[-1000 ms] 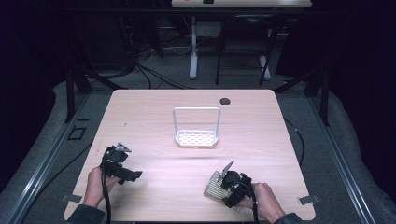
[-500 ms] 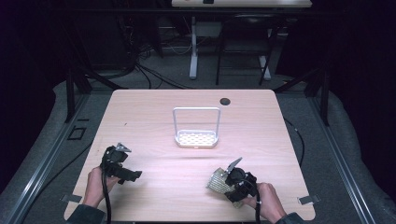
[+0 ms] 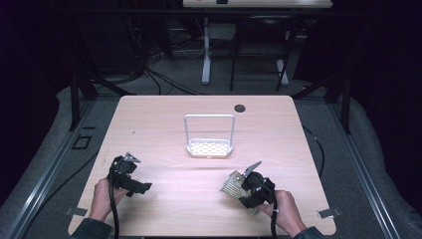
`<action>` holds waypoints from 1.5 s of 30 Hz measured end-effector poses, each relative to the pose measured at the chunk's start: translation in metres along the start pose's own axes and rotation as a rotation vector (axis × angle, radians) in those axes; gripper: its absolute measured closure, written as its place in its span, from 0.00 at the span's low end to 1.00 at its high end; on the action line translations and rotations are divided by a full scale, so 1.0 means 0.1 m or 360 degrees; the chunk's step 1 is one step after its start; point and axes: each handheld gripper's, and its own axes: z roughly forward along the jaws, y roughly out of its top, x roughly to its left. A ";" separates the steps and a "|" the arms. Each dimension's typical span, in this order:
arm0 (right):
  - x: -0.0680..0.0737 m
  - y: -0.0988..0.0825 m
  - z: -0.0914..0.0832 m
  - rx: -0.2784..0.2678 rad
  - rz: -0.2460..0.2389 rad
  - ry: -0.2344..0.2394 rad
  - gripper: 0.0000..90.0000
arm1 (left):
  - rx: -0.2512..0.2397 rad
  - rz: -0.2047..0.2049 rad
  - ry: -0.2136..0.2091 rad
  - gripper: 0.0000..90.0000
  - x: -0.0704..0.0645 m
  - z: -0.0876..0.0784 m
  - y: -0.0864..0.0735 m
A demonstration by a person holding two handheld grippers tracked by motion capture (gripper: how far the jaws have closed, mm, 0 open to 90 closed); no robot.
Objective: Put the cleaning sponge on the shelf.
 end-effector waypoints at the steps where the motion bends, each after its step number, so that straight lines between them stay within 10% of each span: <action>1: 0.00 0.00 0.00 0.0000 0.0000 0.0000 0.55 | 0.0003 -0.0003 -0.0003 0.01 0.00 0.00 0.00; 45: -0.14 0.65 0.06 -0.0150 0.0107 -0.0122 0.61 | 0.0016 -0.0012 0.0002 0.04 -0.02 0.00 -0.01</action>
